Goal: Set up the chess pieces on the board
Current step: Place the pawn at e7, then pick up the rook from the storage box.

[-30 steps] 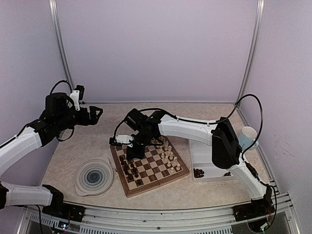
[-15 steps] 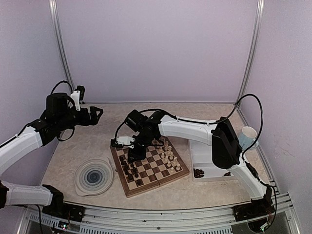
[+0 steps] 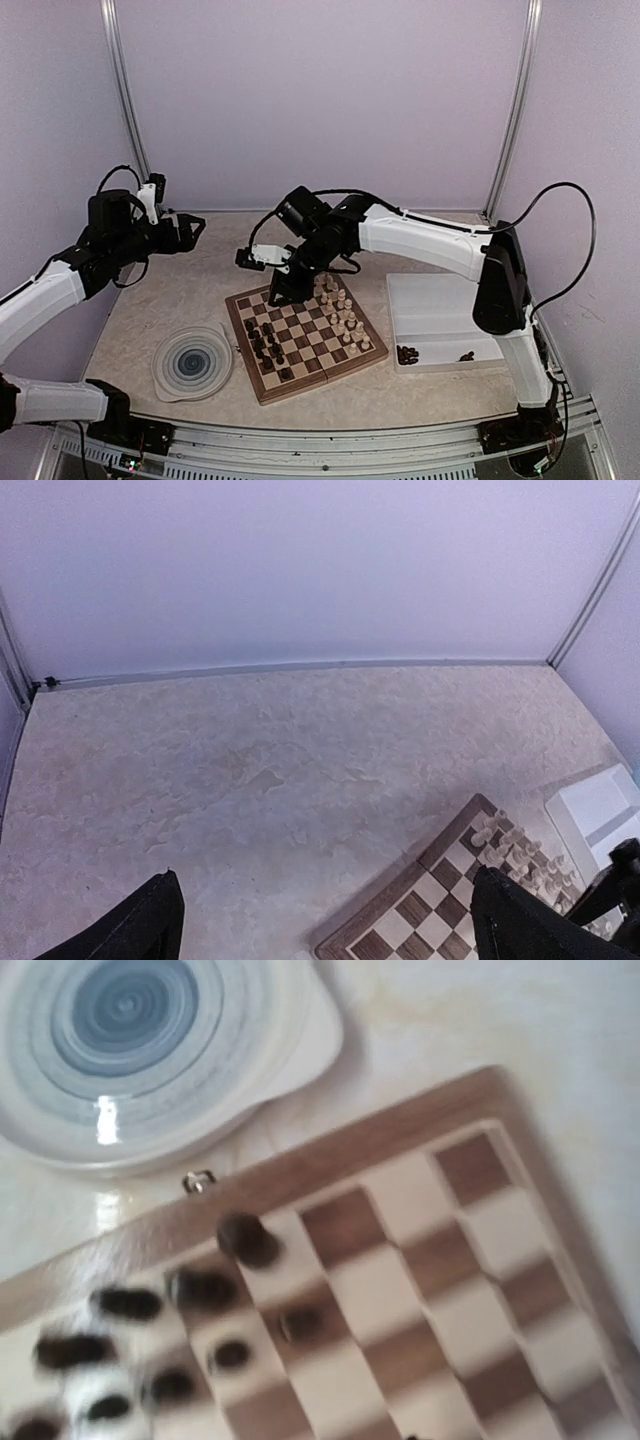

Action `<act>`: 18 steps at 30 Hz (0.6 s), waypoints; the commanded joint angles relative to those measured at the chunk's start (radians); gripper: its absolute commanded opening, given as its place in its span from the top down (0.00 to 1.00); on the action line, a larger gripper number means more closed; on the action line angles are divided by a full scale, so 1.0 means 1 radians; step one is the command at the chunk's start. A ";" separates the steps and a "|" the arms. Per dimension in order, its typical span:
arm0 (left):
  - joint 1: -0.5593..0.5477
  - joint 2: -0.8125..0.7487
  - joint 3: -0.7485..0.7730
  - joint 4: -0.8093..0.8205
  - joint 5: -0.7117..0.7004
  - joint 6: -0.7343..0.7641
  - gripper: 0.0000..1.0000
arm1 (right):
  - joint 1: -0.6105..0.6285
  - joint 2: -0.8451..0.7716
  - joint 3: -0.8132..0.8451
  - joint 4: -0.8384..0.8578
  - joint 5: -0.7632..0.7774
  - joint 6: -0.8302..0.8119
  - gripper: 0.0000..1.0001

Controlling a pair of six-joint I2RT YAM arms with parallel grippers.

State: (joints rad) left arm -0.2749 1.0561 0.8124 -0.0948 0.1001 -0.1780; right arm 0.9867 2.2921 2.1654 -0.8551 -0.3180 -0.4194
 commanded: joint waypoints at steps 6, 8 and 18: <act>0.098 0.004 -0.057 0.160 0.065 -0.152 0.01 | -0.289 -0.544 -0.681 0.226 -0.043 -0.100 0.64; 0.099 0.052 -0.043 0.170 0.129 -0.144 0.01 | -0.352 -0.634 -0.807 0.240 -0.048 -0.118 0.65; -0.302 0.066 0.060 0.265 -0.523 0.068 0.01 | -0.462 -0.932 -1.277 0.190 -0.067 -0.303 0.69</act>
State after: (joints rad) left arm -0.4381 1.1381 0.8402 0.0429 -0.0765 -0.1925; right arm 0.5297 1.4147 0.9825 -0.6495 -0.3595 -0.6182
